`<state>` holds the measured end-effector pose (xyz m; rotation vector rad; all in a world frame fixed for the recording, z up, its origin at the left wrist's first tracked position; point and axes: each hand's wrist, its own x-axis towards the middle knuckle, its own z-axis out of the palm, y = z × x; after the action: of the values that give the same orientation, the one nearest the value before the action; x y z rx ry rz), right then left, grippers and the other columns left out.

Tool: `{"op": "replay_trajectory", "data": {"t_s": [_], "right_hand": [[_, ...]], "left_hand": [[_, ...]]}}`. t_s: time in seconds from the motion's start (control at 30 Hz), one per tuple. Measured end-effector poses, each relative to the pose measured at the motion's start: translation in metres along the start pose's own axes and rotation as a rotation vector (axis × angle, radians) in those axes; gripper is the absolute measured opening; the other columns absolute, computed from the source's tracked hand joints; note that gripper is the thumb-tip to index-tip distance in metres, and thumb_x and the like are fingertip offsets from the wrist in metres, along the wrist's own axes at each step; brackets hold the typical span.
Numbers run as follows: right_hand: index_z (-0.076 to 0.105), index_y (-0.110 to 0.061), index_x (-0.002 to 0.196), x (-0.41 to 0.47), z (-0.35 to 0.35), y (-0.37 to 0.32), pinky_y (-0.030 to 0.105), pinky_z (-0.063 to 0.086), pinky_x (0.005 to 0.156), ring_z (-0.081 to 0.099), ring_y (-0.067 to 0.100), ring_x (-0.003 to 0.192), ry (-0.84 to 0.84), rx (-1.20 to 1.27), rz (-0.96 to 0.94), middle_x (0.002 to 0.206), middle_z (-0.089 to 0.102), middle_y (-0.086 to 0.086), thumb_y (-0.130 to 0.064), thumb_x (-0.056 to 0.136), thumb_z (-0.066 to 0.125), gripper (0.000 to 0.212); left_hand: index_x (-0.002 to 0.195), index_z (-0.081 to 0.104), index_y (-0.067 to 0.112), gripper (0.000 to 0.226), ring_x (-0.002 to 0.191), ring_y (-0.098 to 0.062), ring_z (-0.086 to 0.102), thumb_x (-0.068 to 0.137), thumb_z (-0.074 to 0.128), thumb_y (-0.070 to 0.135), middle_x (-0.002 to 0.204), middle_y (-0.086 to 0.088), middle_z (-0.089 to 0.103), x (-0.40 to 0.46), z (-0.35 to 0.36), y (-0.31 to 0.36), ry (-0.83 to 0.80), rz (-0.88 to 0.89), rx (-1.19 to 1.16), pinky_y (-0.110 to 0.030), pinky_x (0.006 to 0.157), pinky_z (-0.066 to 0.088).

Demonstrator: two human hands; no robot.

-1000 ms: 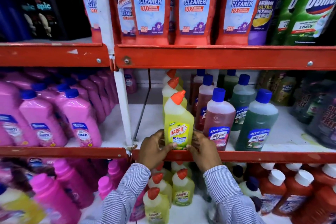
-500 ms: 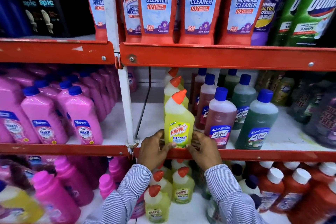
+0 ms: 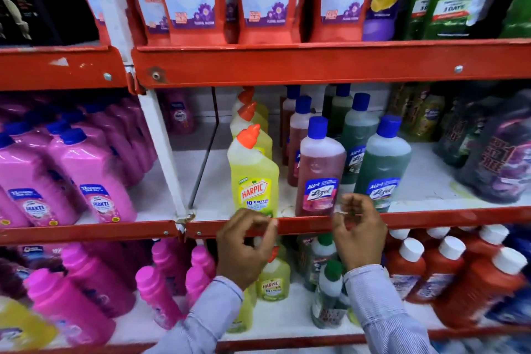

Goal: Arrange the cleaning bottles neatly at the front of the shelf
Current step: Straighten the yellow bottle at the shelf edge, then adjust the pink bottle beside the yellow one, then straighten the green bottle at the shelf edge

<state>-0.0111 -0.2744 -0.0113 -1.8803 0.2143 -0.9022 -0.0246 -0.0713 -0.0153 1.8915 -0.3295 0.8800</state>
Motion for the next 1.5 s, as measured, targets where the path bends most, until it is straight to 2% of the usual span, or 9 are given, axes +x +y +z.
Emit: {"op": "replay_trajectory", "data": {"t_s": [0.1,0.27,0.7,0.8,0.9,1.03,1.2,1.4,1.5], "right_hand": [[0.055,-0.019,0.120,0.013,-0.003,0.010,0.041,0.055,0.093,0.067,0.021,0.100,-0.239,-0.076,-0.002,0.115,0.069,0.005,-0.010,0.071,0.073,0.053],[0.050,-0.021,0.137,0.031,-0.006,0.019,0.039,0.053,0.100,0.069,0.015,0.106,-0.507,-0.133,-0.052,0.121,0.071,0.005,-0.001,0.073,0.072,0.070],[0.049,-0.025,0.141,0.038,-0.012,0.029,0.032,0.055,0.097,0.071,0.004,0.099,-0.583,-0.021,-0.067,0.118,0.074,0.000,-0.006,0.078,0.074,0.071],[0.063,-0.024,0.128,0.036,-0.022,0.032,0.026,0.056,0.094,0.070,0.001,0.098,-0.469,0.014,-0.071,0.114,0.074,-0.006,-0.008,0.079,0.075,0.053],[0.076,-0.027,0.092,0.035,-0.044,0.037,0.025,0.058,0.080,0.071,0.002,0.081,-0.142,0.013,-0.159,0.091,0.077,-0.008,-0.009,0.080,0.070,0.023],[0.066,-0.027,0.086,0.057,-0.070,0.054,0.033,0.057,0.077,0.070,0.018,0.079,0.094,0.070,-0.112,0.086,0.072,0.001,-0.005,0.075,0.061,0.025],[0.056,-0.022,0.129,0.091,-0.083,0.079,0.024,0.054,0.089,0.071,0.009,0.094,-0.306,-0.024,-0.024,0.113,0.073,0.001,0.000,0.080,0.067,0.054],[0.062,-0.021,0.125,0.105,-0.093,0.086,0.016,0.051,0.092,0.063,-0.018,0.089,-0.501,-0.078,-0.069,0.105,0.073,-0.010,-0.009,0.084,0.069,0.043],[0.063,-0.023,0.124,0.108,-0.095,0.089,0.009,0.049,0.088,0.067,-0.009,0.090,-0.517,-0.070,-0.060,0.103,0.071,-0.013,-0.011,0.085,0.070,0.042]], "left_hand": [[0.102,0.072,0.025,0.023,0.094,-0.003,0.068,0.084,0.072,0.039,0.100,0.010,0.074,0.001,0.043,0.012,-0.173,-0.075,0.007,-0.032,0.087,0.057],[0.136,0.057,0.024,0.060,0.114,-0.015,0.068,0.085,0.065,0.054,0.129,0.000,0.070,0.007,0.082,0.004,-0.172,-0.217,0.063,-0.041,0.101,0.056],[0.121,0.065,0.024,0.049,0.098,-0.012,0.074,0.083,0.069,0.054,0.111,0.003,0.078,0.011,0.087,0.000,-0.176,-0.270,0.069,-0.042,0.090,0.061],[0.124,0.063,0.024,0.047,0.106,-0.007,0.069,0.083,0.073,0.045,0.117,0.004,0.074,0.003,0.086,0.006,-0.090,-0.264,0.018,-0.034,0.097,0.058],[0.116,0.065,0.017,0.036,0.111,0.002,0.057,0.083,0.074,0.030,0.114,0.001,0.063,-0.005,0.088,0.024,0.056,-0.117,0.026,-0.007,0.096,0.043],[0.100,0.069,0.015,0.016,0.096,-0.004,0.062,0.085,0.072,0.020,0.100,-0.002,0.068,-0.007,0.113,0.045,-0.002,0.062,0.025,-0.008,0.092,0.045],[0.132,0.060,0.019,0.044,0.113,-0.011,0.066,0.091,0.068,0.033,0.126,0.000,0.071,-0.003,0.155,0.057,-0.295,-0.054,0.060,-0.024,0.104,0.048],[0.138,0.052,0.018,0.050,0.113,-0.026,0.067,0.094,0.067,0.036,0.125,-0.007,0.073,0.004,0.181,0.058,-0.389,-0.183,0.165,-0.028,0.100,0.046],[0.133,0.056,0.024,0.047,0.109,-0.022,0.070,0.092,0.066,0.044,0.119,-0.003,0.077,0.007,0.182,0.054,-0.391,-0.223,0.197,-0.030,0.100,0.049]]}}
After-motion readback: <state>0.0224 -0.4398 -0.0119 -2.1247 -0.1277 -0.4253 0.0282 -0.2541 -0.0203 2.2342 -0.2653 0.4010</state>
